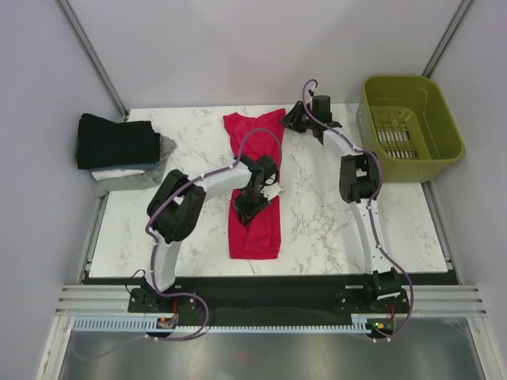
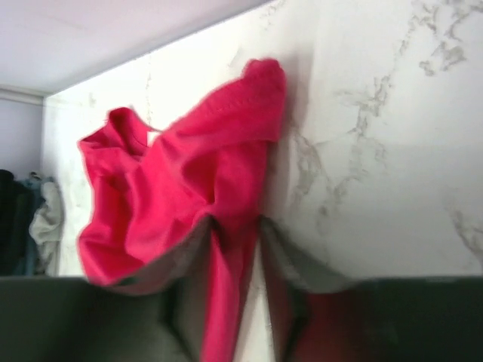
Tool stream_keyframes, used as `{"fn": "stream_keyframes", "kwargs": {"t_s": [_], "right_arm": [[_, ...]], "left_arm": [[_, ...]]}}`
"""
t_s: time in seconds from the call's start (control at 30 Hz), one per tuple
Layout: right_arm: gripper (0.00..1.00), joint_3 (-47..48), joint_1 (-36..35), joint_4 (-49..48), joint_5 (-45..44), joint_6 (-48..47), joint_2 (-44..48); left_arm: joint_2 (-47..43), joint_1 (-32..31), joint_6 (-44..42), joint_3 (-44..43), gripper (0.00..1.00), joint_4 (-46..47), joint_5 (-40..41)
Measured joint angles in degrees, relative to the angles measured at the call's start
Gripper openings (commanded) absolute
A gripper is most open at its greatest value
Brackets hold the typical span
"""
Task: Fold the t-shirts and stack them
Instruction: Fold the tshirt
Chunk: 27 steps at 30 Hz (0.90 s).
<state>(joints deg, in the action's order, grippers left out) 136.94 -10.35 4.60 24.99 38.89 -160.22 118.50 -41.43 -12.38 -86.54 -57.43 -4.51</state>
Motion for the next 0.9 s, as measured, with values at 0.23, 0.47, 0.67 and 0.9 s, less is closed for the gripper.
{"fn": "stream_keyframes", "kwargs": {"t_s": [0.23,0.47,0.67,0.9], "right_arm": [[0.59,-12.3,1.7,-1.7,2.6,-1.0,8.5],[0.58,-41.9,7.9,4.1,5.5,-2.1,33.4],[0.58,-64.8,5.8,4.1,8.2,-0.5,55.8],[0.56,-82.5,3.9,4.8,11.8,0.7,66.5]], "left_arm": [[-4.6,0.1,0.6,0.1,0.35,-1.0,1.4],[-21.6,7.4,5.8,-0.1,0.43,-0.7,-5.0],[-28.9,16.3,14.8,5.5,0.43,4.5,-12.6],[-28.7,20.9,27.8,20.7,0.59,13.7,-22.8]]}}
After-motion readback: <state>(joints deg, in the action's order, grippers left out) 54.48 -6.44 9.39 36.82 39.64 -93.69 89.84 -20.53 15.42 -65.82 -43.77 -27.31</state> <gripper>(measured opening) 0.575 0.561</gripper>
